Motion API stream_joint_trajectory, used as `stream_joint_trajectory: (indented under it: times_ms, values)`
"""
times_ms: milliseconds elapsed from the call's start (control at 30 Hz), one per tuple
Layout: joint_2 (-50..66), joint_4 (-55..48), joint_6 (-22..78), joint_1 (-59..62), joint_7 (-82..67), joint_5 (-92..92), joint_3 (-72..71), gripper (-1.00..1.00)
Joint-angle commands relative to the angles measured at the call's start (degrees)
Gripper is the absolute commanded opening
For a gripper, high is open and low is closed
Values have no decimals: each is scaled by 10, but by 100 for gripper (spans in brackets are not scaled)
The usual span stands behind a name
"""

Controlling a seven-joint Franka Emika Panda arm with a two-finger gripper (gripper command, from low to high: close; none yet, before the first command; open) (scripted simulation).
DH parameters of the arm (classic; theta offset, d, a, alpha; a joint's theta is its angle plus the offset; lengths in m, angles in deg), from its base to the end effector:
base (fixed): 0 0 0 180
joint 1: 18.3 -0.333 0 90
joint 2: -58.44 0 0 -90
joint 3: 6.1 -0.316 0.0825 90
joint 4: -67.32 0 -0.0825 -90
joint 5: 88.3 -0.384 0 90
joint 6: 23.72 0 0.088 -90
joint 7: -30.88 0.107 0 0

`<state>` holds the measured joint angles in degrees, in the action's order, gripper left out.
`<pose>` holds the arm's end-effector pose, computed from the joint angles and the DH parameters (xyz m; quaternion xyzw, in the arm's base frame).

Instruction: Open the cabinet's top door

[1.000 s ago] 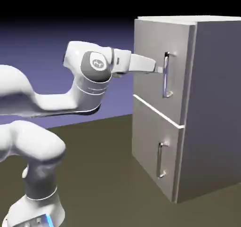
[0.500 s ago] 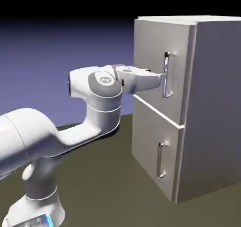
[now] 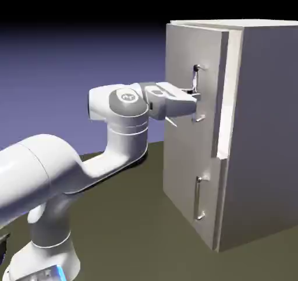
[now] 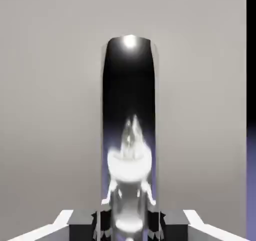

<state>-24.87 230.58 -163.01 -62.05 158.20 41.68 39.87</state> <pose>0.2902 -0.0369 0.5294 -0.6308 0.3193 -0.6721 0.2202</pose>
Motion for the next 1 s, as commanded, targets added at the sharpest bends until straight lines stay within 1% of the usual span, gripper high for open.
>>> stream_joint_trajectory:
  times_ms: [0, 233, 467, 733, 967]
  values:
    - [-6, 15, 17, 13, 4, -16, -21, -100]
    - [-43, 87, 117, 63, 19, -141, -166, -100]
    - [-60, 120, 206, 67, 32, -273, -312, -100]
    - [-36, 119, 307, 50, 58, -423, -478, -100]
    - [30, 84, 399, 49, 94, -558, -623, -100]
